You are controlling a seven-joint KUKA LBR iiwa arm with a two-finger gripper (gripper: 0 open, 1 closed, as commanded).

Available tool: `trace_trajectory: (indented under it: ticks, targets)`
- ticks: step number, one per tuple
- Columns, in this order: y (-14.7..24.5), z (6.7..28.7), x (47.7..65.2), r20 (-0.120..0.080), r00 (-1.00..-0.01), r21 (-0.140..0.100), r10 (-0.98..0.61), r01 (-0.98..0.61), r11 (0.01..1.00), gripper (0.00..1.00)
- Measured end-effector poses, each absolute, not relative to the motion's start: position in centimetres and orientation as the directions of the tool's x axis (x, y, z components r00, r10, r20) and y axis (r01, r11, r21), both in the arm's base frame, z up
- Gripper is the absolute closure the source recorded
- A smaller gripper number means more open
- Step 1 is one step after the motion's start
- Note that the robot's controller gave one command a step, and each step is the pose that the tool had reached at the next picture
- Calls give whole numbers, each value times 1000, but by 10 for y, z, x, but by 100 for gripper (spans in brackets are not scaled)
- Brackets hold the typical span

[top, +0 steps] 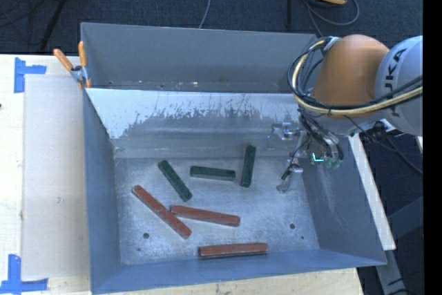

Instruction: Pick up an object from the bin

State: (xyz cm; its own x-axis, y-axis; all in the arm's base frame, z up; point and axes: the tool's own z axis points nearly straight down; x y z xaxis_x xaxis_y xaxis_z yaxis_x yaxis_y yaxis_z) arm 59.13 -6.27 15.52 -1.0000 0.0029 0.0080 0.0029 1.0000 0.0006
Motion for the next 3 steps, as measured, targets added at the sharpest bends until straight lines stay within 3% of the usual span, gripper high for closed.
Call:
trace_trajectory:
  ticks: [1, 2, 3]
  targets:
    - [-73, 147, 604, -1, -962, 0, -274, -274, 962, 0]
    - [-38, 92, 621, 2, -917, 4, -399, -399, 917, 0]
    - [-16, 69, 617, 2, -810, 3, -587, -587, 810, 0]
